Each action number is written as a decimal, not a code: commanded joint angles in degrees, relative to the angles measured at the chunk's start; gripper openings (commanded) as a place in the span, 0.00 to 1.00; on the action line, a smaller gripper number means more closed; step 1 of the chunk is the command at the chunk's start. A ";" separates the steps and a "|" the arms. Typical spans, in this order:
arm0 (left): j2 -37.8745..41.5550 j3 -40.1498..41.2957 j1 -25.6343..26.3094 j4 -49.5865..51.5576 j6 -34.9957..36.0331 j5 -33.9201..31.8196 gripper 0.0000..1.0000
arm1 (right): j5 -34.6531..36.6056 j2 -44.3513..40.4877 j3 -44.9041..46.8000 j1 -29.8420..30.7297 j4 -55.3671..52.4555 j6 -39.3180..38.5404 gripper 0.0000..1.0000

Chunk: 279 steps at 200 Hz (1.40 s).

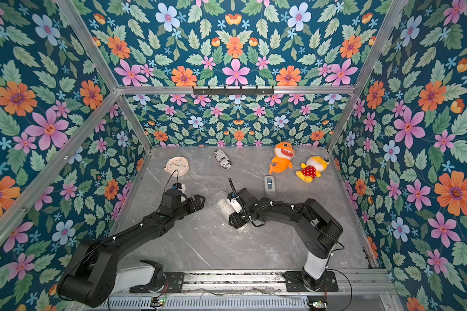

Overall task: Wrap vases in bubble wrap
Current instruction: Wrap the vase in bubble wrap.

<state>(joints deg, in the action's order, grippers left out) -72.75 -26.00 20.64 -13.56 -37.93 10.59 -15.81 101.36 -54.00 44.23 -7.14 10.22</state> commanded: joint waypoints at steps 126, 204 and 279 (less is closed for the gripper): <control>-17.31 -7.92 11.45 -7.60 -3.18 -1.22 0.99 | -7.20 3.44 0.85 -3.19 -1.30 3.63 0.53; -22.94 -13.45 15.48 2.83 -1.00 -9.87 0.87 | -2.90 1.25 -0.94 -3.21 -5.12 1.86 0.69; -26.27 -16.68 16.88 6.00 -0.73 -11.38 0.83 | 7.91 -4.17 -2.51 0.95 -9.04 -4.20 0.84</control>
<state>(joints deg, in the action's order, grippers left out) -97.84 -42.41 37.23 -16.99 -40.91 1.04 -14.28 98.56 -55.46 42.87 -11.68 10.31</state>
